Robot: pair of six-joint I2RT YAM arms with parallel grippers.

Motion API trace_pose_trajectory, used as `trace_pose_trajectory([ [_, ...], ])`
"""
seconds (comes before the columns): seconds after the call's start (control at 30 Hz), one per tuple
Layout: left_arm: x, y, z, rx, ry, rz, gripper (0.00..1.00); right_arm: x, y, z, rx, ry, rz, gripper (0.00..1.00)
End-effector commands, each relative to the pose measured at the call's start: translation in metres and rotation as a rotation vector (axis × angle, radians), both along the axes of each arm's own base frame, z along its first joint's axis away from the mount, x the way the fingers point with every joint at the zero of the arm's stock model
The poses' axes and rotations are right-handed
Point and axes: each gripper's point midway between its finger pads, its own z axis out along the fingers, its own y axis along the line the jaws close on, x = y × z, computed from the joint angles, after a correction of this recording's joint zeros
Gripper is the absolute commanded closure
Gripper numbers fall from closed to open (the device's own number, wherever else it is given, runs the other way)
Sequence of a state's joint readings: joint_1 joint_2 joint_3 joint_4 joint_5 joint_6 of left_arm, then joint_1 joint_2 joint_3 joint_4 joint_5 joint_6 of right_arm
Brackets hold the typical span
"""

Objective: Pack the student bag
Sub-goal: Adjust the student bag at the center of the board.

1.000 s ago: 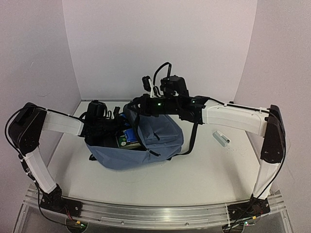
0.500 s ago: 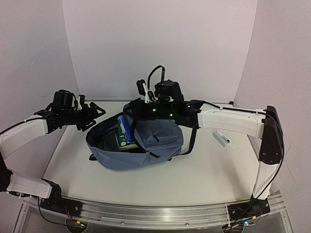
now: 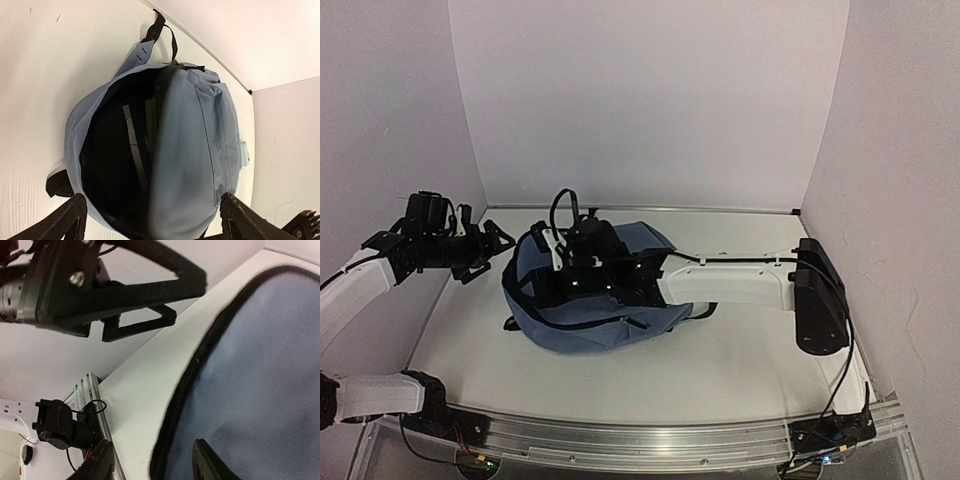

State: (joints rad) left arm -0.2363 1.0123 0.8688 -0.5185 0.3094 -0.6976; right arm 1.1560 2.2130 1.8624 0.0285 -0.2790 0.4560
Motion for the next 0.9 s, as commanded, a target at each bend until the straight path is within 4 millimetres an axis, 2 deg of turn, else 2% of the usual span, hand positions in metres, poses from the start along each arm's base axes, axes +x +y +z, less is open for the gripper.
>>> trace_pose_trajectory([
  [0.0, -0.007, 0.0, 0.016, 0.007, -0.065, -0.028, 0.08, -0.004, -0.005, 0.069, 0.093, -0.109, -0.008, 0.31],
  [0.07, -0.009, -0.001, 0.015, 0.001, -0.068, -0.035, 0.07, -0.001, -0.021, 0.082, 0.079, -0.14, -0.05, 0.21],
  [0.13, -0.009, 0.0, 0.009, 0.002, -0.059, -0.032, 0.06, 0.002, -0.041, 0.082, 0.028, -0.156, -0.099, 0.14],
  [0.2, -0.01, 0.0, 0.0, 0.004, -0.035, -0.026, 0.04, 0.004, -0.063, 0.081, -0.012, -0.153, -0.134, 0.11],
  [0.27, -0.012, 0.0, -0.015, 0.008, 0.007, -0.026, 0.03, 0.006, -0.083, 0.07, -0.047, -0.111, -0.139, 0.13],
  [0.37, -0.015, 0.002, -0.037, 0.023, 0.073, -0.015, 0.03, 0.009, -0.117, 0.035, -0.11, -0.008, -0.127, 0.19],
  [0.53, -0.022, 0.008, -0.058, 0.042, 0.134, 0.009, 0.02, -0.007, -0.166, -0.011, -0.199, 0.096, -0.101, 0.29],
  [0.63, -0.027, 0.01, -0.07, 0.045, 0.164, 0.022, 0.02, -0.015, -0.189, -0.038, -0.254, 0.123, -0.111, 0.33],
  [0.73, -0.029, 0.009, -0.078, 0.037, 0.175, 0.022, 0.03, -0.016, -0.203, -0.063, -0.312, 0.126, -0.117, 0.35],
  [0.87, -0.026, 0.003, -0.079, 0.011, 0.162, 0.001, 0.12, -0.012, -0.207, -0.087, -0.375, 0.106, -0.119, 0.39],
])
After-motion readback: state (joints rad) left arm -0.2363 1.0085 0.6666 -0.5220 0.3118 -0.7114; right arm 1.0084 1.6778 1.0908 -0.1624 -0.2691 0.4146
